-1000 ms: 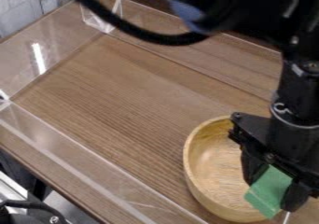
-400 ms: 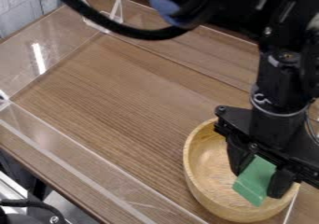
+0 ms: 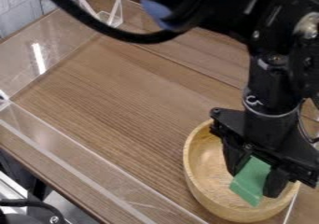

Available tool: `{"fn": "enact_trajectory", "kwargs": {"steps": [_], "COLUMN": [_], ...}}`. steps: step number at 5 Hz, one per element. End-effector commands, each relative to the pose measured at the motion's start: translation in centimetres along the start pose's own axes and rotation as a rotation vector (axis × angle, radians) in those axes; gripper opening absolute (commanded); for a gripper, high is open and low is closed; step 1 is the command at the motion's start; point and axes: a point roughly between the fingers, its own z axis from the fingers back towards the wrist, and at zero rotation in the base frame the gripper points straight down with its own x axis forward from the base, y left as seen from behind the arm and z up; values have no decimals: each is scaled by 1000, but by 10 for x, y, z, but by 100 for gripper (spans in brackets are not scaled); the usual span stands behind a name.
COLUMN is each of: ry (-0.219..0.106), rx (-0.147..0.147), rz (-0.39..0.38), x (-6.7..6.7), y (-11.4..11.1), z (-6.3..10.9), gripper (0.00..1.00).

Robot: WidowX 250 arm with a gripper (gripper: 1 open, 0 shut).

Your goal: Put the green block in the brown bowl

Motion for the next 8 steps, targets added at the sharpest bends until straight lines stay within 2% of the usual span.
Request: {"fn": "enact_trajectory", "kwargs": {"steps": [1,2,3,8], "ry": [-28,-27,-25,-38], "rx": [-17,-20,-22,-27], "rz": [18,26,34,-22], "x": [6,6,7,15], "y": [2,2,2,10], "z": [4,2,-1,-40], "gripper": [0,0,100,100]}}
